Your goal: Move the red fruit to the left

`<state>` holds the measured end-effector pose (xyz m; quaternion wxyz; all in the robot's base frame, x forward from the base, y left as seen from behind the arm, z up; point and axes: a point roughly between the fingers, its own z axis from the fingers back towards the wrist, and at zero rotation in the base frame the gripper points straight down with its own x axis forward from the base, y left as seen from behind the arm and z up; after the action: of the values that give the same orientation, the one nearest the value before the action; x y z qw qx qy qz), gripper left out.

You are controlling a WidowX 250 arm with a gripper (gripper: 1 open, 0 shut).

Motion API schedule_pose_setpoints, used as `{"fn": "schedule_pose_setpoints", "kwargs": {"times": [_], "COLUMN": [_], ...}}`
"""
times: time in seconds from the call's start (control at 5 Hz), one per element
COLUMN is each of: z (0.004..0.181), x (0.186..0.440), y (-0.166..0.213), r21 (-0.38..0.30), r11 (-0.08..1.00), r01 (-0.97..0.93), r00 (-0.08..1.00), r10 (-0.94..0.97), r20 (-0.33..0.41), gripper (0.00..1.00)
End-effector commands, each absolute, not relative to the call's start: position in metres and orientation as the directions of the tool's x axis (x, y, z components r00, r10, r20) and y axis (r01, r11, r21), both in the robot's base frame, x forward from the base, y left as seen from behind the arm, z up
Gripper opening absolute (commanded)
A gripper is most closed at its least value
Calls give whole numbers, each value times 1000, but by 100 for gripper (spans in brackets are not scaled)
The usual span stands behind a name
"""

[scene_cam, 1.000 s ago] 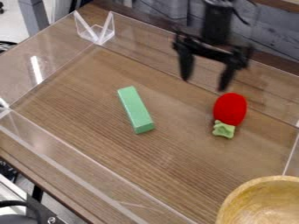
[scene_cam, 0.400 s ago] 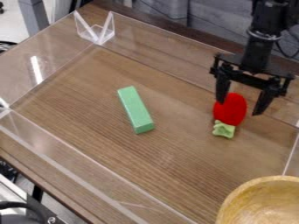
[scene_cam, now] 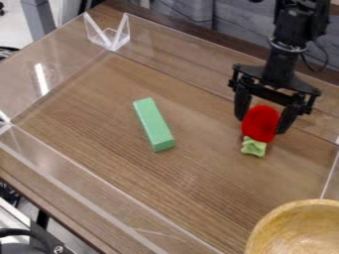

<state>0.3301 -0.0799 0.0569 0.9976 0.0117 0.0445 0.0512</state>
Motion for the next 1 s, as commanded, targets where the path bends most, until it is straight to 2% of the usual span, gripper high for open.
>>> {"fn": "schedule_pose_setpoints", "kwargs": {"times": [0.0,0.4,0.8], "z": [85,80,76], "x": [335,320,338], "y": [-86,-92,-64], "r21": [5,5,8], "r11": [994,1000,996], "r01": [-109,-3,-86], "r00": [994,1000,994], "r10": [109,3,86], "r20": [-9,21,65], "gripper": [100,100,100]}}
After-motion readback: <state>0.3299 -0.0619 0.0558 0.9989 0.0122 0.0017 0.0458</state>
